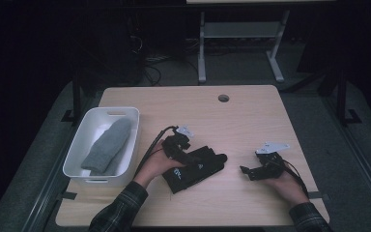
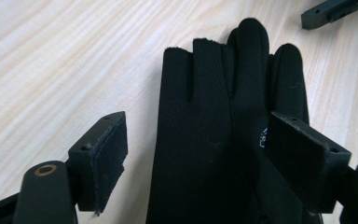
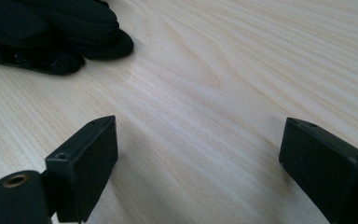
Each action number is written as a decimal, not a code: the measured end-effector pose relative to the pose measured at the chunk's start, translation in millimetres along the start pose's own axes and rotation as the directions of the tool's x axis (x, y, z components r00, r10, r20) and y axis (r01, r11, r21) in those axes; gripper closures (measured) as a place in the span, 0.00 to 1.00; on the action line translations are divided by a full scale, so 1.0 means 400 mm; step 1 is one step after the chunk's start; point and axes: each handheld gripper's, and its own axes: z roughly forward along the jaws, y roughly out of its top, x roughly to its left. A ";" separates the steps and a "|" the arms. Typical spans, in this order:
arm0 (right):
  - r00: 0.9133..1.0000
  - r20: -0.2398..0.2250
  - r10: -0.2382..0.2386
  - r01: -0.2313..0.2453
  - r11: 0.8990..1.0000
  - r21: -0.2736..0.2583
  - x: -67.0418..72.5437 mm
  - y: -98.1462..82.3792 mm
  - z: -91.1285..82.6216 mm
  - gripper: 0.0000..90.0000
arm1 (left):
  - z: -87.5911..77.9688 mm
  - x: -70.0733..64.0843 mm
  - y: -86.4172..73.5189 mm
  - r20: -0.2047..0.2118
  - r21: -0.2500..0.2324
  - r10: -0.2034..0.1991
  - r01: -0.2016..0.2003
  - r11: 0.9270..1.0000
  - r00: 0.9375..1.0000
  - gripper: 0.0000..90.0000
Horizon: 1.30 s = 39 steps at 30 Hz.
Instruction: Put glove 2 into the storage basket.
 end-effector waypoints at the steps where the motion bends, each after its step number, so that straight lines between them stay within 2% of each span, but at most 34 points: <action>1: 1.000 0.000 0.003 -0.003 1.000 0.001 0.001 0.000 0.000 0.13 | 0.007 -0.003 -0.002 0.003 0.006 0.000 0.000 1.000 1.000 0.22; 4: 1.000 0.000 0.001 -0.001 1.000 0.001 0.000 0.000 0.000 0.13 | 0.027 -0.010 -0.004 0.000 0.042 0.017 -0.016 0.999 1.000 0.21; 11: 1.000 -0.001 0.004 -0.004 1.000 0.002 0.001 0.000 -0.001 0.13 | 0.047 -0.026 -0.015 -0.006 0.054 0.037 -0.037 0.998 0.999 0.20; 12: 1.000 0.001 0.001 -0.001 1.000 0.000 0.000 0.000 0.000 0.13 | 0.046 -0.027 -0.014 -0.006 0.063 0.053 -0.053 0.997 0.999 0.22; 17: 1.000 0.000 0.000 0.000 1.000 -0.001 0.000 0.000 0.000 0.13 | 0.045 -0.039 -0.017 -0.014 0.055 0.065 -0.064 0.996 0.998 0.30; 22: 1.000 0.003 -0.005 0.005 1.000 0.000 0.000 0.000 0.000 0.13 | 0.039 -0.045 -0.016 0.009 0.063 0.077 -0.078 0.995 0.997 0.44; 27: 1.000 0.004 -0.003 0.003 1.000 -0.001 0.000 0.000 0.000 0.13 | 0.037 -0.046 -0.018 0.069 0.058 0.067 -0.071 0.996 0.995 0.66; 32: 1.000 0.004 -0.003 0.003 1.000 0.000 0.000 0.000 0.000 0.13 | 0.035 -0.043 -0.018 0.085 0.061 0.059 -0.064 0.996 0.995 0.74; 37: 1.000 0.005 -0.002 0.002 1.000 0.000 0.000 0.000 0.000 0.13 | 0.030 -0.038 -0.017 0.092 0.052 0.015 -0.020 0.998 0.996 0.77; 39: 1.000 0.005 -0.002 0.002 1.000 0.000 0.000 0.000 0.000 0.13 | 0.027 -0.036 -0.015 0.091 0.053 0.015 -0.020 0.998 0.996 0.78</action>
